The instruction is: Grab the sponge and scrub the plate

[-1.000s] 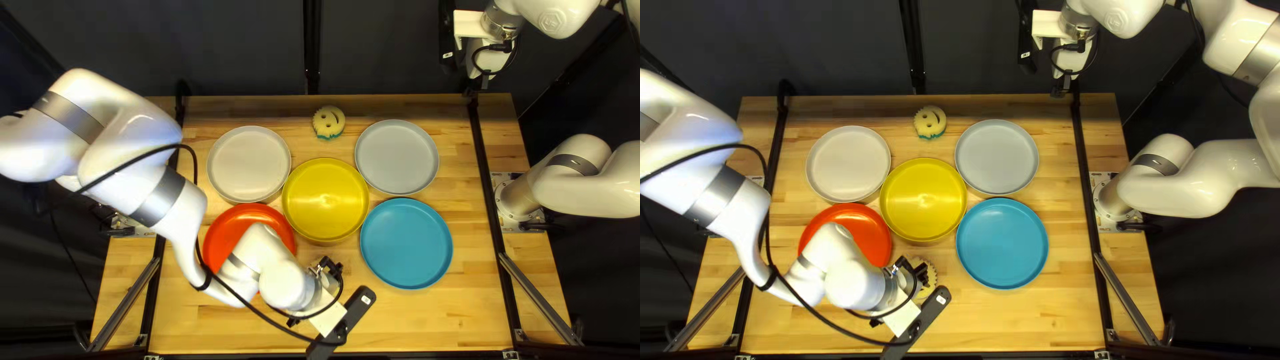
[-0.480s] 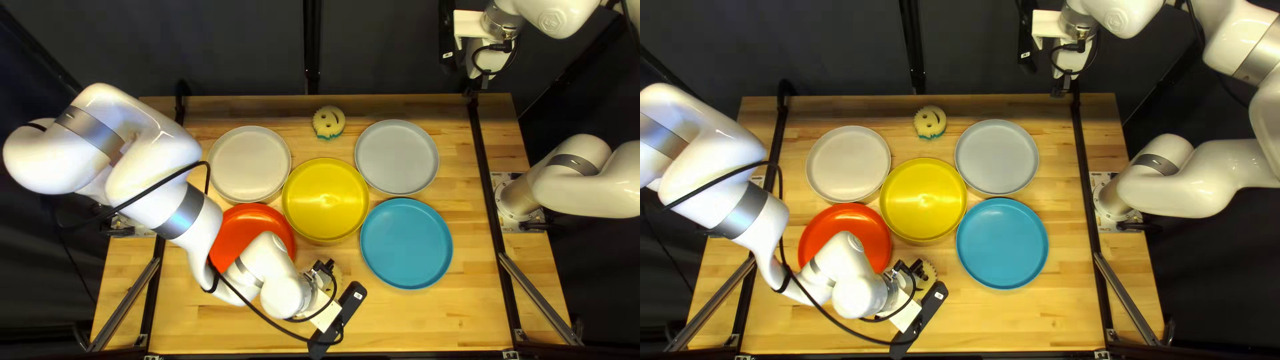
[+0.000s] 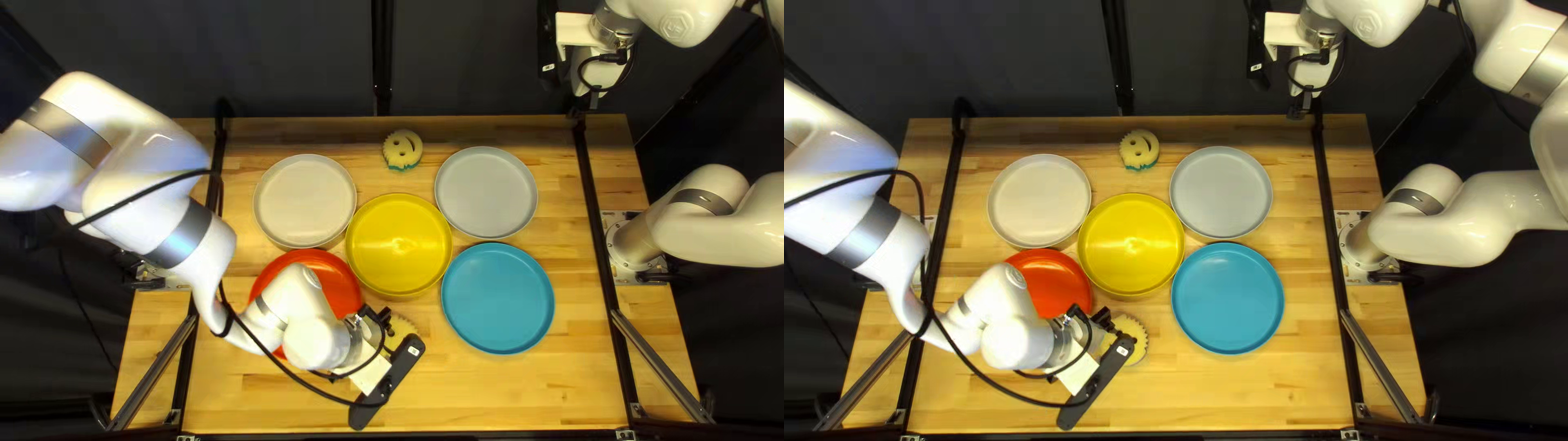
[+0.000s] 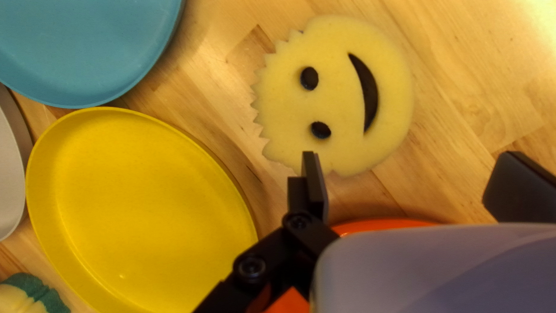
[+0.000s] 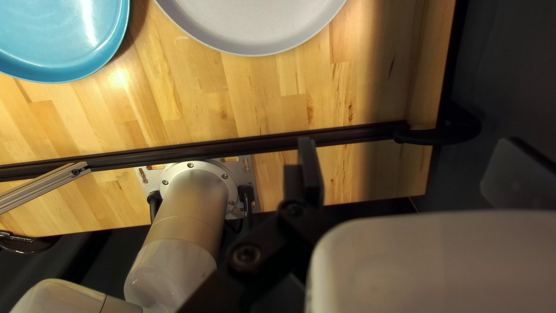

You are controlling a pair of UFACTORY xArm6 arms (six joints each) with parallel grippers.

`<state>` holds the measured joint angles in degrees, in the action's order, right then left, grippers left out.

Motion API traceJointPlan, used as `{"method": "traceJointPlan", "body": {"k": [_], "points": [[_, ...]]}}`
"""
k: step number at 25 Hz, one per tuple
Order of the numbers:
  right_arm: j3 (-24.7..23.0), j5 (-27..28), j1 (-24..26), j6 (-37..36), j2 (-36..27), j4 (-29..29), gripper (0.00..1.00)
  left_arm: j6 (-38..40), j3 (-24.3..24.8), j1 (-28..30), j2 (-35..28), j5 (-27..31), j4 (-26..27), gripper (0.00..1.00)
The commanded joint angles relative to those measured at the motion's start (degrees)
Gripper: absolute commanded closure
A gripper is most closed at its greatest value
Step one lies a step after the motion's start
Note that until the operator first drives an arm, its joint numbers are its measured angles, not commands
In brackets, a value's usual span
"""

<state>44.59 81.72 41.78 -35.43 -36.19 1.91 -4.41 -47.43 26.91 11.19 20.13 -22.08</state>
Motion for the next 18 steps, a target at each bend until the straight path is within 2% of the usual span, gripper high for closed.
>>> {"method": "traceJointPlan", "body": {"k": [1, 7, 18], "points": [[0.00, 0.00, 0.00, 0.00, 0.00, 0.00, 0.00, -13.23, 0.68, -1.35, 1.52, -4.87, 7.49, 0.00], [0.00, 0.00, 0.00, 0.00, 0.00, 0.00, 0.00, -19.26, -1.88, -0.97, 3.38, -2.56, 11.29, 0.00], [0.00, 0.00, 0.00, 0.00, 0.00, 0.00, 0.00, -14.96, -3.61, -0.96, 5.41, 0.05, 8.98, 0.00]]}}
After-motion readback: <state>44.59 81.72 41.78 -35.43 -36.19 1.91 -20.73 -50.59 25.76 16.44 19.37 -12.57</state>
